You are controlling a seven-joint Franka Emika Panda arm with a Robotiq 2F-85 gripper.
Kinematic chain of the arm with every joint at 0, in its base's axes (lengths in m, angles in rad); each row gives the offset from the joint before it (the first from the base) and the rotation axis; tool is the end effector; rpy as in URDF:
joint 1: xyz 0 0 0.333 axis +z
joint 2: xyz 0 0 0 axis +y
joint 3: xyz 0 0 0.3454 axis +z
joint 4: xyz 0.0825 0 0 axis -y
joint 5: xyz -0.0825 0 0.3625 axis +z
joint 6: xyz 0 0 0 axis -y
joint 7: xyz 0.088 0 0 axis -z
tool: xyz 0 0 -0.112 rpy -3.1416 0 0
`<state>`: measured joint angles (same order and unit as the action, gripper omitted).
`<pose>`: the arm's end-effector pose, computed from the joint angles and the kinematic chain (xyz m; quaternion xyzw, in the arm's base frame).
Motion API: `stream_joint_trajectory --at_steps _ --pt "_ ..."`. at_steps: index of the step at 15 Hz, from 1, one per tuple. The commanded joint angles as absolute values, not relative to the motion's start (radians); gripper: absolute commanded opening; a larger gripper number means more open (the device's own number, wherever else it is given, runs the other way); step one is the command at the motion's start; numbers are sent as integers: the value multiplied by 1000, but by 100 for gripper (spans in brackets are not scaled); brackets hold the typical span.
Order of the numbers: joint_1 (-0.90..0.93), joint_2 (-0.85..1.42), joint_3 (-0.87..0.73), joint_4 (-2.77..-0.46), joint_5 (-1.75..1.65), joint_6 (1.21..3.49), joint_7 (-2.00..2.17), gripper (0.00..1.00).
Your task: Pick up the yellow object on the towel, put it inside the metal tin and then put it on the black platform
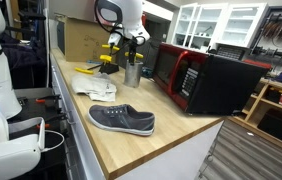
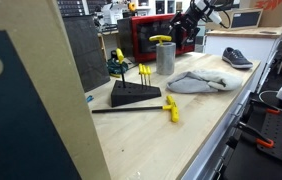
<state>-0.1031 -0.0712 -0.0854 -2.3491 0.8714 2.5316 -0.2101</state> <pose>0.4883 -0.0998 0.4220 -0.9018 0.3031 -0.1680 0.2581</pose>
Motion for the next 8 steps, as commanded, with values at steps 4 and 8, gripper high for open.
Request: stream_joint_trajectory --at_steps 4,8 --pt "-96 -128 -81 -2269 481 2395 40 100" --pt "-88 -115 -85 -2165 367 2264 59 100"
